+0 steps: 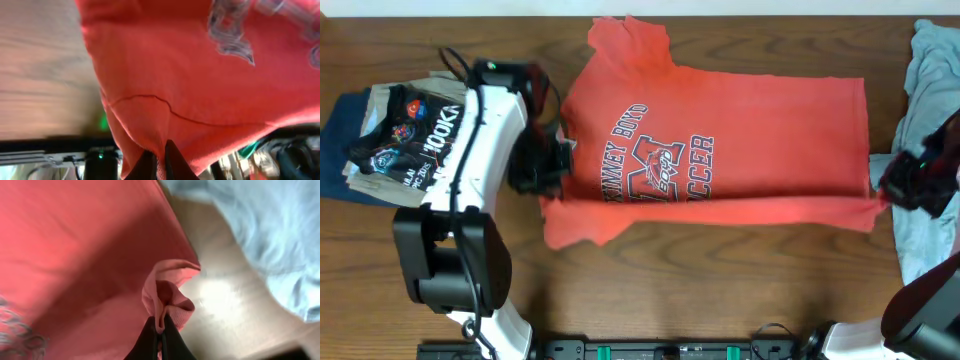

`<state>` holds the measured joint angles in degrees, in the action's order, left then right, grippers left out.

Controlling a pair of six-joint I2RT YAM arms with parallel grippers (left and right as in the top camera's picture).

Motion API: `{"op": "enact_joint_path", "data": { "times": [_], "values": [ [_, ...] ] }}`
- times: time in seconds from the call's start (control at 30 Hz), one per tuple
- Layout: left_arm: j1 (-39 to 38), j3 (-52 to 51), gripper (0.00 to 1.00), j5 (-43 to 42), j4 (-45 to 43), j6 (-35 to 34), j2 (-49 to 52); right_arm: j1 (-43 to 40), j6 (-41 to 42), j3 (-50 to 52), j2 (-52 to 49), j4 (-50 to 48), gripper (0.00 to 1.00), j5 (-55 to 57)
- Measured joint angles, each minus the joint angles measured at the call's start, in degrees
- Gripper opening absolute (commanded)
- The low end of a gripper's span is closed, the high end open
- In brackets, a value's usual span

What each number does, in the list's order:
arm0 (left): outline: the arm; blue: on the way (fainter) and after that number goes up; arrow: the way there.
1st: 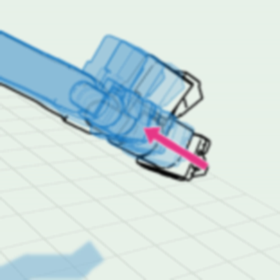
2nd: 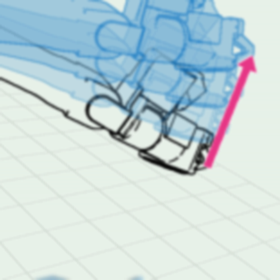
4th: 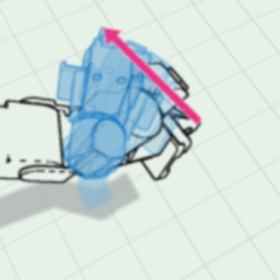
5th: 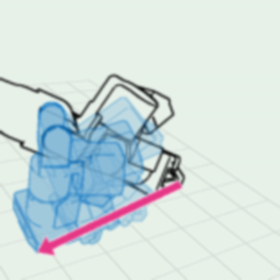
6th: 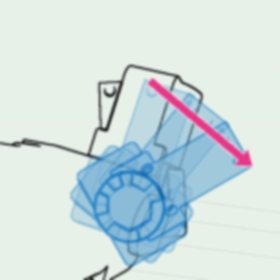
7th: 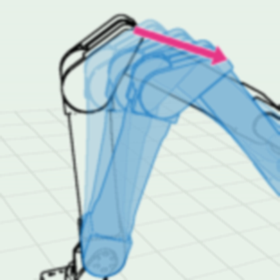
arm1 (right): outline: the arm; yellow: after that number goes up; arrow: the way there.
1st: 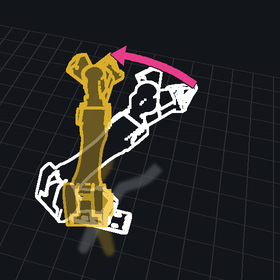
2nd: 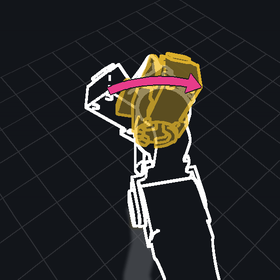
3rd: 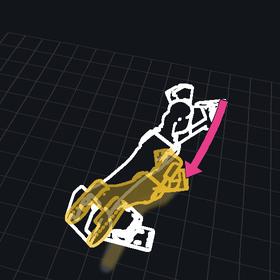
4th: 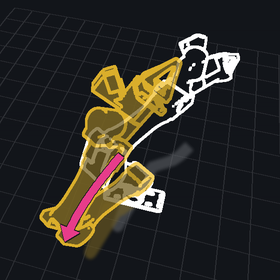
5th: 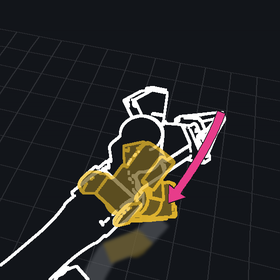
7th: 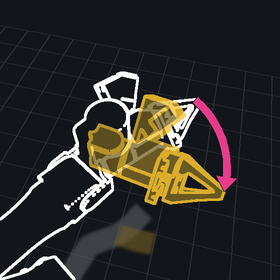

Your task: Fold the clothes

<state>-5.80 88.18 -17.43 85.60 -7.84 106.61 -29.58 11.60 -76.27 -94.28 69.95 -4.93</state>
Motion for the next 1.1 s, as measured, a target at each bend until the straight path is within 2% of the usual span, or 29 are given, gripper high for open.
{"op": "enact_joint_path", "data": {
  "times": [0.27,0.47,0.77,0.93,1.1],
  "values": [
    [-2.32,-18.53,0.06,-2.01,-5.11,1.68,-2.01,0.0,2.51,6.67,0.0,1.44,0.02,7.5],
    [-2.99,-25.53,0.06,-2.36,-7.32,1.92,-7.48,-0.28,5.16,9.49,0.0,1.62,0.01,9.64],
    [-2.99,-28.48,0.06,-3.08,-10.08,1.01,-19.1,-4.13,7.04,12.28,3.72,0.85,0.01,10.51],
    [-2.75,-28.48,0.06,-3.23,-18.97,-2.03,-23.87,-4.37,7.26,12.28,6.73,-3.72,0.01,9.38],
    [-0.33,-28.5,0.06,-3.48,-28.33,-6.1,-24.37,-4.37,7.19,12.31,6.71,-9.66,0.01,5.73]
  ]
}}
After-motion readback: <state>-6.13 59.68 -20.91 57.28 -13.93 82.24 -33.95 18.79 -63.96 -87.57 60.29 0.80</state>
